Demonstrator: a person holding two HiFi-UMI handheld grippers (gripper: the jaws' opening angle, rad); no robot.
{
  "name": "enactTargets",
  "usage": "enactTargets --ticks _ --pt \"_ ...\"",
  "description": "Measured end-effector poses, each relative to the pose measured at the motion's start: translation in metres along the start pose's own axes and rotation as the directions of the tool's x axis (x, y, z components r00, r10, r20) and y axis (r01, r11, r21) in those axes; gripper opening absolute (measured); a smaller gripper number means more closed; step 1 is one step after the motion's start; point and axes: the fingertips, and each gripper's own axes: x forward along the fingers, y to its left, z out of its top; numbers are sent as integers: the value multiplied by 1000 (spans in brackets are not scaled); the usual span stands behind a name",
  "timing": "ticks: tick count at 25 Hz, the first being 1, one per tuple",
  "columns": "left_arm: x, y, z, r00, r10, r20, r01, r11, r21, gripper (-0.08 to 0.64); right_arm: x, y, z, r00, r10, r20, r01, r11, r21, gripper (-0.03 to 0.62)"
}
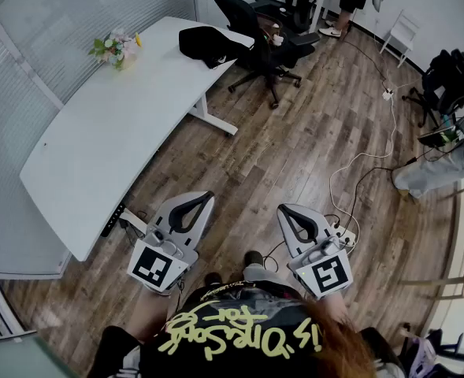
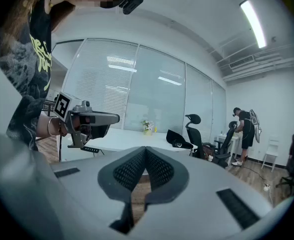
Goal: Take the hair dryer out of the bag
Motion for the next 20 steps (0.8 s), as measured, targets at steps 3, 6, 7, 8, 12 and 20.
enactTargets --ticks 3,6,7,8,12,20 --pt "1 6 1 1000 5 7 -5 1000 1 -8 4 -2 1 1000 1 -1 -1 1000 0 2" --pt "4 8 5 1000 5 27 -5 1000 6 -8 6 -3 2 1000 6 -1 -6 1000 1 2" --pt "4 7 9 999 4 44 -4 1000 10 -8 6 -2 1 1000 9 -2 -9 1000 3 2" --pt "5 7 11 998 4 55 -5 1000 12 -8 6 -2 1 1000 10 -2 -10 1000 3 2" --pt "4 8 -1 1000 7 16 -7 1000 -2 -8 7 -3 -1 1000 10 -1 -10 1000 0 2" --pt "7 16 3 999 29 42 -29 1000 -5 -8 13 -9 -2 1000 -11 17 10 997 81 2"
